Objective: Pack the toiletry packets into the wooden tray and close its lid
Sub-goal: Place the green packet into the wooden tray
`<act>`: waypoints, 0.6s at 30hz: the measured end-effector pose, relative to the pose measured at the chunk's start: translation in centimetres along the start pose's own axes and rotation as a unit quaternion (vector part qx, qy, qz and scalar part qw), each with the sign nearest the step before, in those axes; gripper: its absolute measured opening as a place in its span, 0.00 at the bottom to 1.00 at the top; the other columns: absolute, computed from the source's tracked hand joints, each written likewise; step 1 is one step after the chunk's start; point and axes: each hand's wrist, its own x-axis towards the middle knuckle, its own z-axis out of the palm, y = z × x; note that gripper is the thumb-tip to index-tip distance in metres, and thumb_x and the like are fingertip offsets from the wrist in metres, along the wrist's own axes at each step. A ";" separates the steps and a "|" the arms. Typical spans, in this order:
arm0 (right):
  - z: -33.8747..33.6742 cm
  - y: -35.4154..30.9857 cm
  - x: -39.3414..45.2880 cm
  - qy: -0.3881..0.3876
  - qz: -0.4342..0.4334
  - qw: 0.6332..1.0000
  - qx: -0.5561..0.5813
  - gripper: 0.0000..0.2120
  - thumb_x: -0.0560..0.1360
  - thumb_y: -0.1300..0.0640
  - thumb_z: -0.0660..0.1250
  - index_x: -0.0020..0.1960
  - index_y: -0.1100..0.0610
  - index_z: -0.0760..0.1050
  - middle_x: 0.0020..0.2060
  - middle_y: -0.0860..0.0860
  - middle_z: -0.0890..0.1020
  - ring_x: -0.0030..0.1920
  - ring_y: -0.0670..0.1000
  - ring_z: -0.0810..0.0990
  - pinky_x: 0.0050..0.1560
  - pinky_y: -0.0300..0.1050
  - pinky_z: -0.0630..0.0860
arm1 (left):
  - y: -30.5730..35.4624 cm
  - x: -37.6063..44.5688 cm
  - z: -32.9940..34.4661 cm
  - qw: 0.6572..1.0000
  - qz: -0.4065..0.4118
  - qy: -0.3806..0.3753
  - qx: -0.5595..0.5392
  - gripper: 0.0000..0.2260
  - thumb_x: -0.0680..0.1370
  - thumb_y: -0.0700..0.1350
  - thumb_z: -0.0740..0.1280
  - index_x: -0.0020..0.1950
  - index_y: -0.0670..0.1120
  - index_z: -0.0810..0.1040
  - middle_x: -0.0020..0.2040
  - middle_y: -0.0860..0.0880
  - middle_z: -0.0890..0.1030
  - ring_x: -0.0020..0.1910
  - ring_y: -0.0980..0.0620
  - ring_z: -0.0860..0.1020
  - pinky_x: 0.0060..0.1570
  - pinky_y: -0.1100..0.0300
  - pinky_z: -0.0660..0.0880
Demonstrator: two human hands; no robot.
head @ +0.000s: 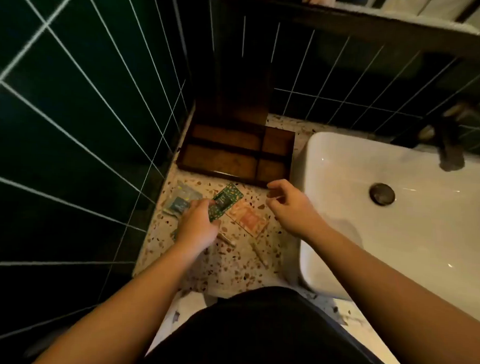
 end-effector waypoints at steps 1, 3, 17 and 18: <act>0.3 -0.1 0.7 -0.009 0.013 1.000 -0.021 0.21 0.80 0.53 0.63 0.71 0.52 0.68 0.63 0.51 0.78 0.59 0.52 0.78 0.59 0.47 0.75 | 0.0 0.5 -0.1 0.999 0.012 0.000 0.030 0.24 0.77 0.49 0.71 0.72 0.51 0.71 0.70 0.47 0.72 0.68 0.42 0.71 0.67 0.43 0.71; 0.8 -0.2 2.2 -0.028 0.024 0.997 -0.071 0.24 0.79 0.54 0.63 0.75 0.54 0.65 0.70 0.53 0.73 0.67 0.55 0.74 0.66 0.49 0.71 | -0.1 1.4 0.0 0.996 0.026 0.009 0.082 0.26 0.77 0.49 0.71 0.74 0.51 0.69 0.71 0.47 0.71 0.70 0.42 0.69 0.69 0.43 0.68; 2.7 1.5 7.4 -0.104 0.052 0.949 -0.293 0.32 0.78 0.48 0.59 0.79 0.53 0.56 0.76 0.54 0.66 0.74 0.60 0.64 0.74 0.60 0.60 | -0.1 4.4 -0.1 0.980 0.030 0.012 0.198 0.23 0.76 0.49 0.70 0.70 0.51 0.71 0.67 0.47 0.76 0.68 0.42 0.70 0.62 0.46 0.66; 2.7 1.5 7.4 -0.106 0.049 0.948 -0.296 0.31 0.78 0.48 0.59 0.79 0.53 0.57 0.76 0.54 0.66 0.74 0.60 0.64 0.74 0.60 0.60 | -0.1 4.4 -0.1 0.980 0.028 0.006 0.199 0.22 0.76 0.49 0.70 0.69 0.51 0.72 0.66 0.47 0.76 0.67 0.43 0.71 0.62 0.46 0.66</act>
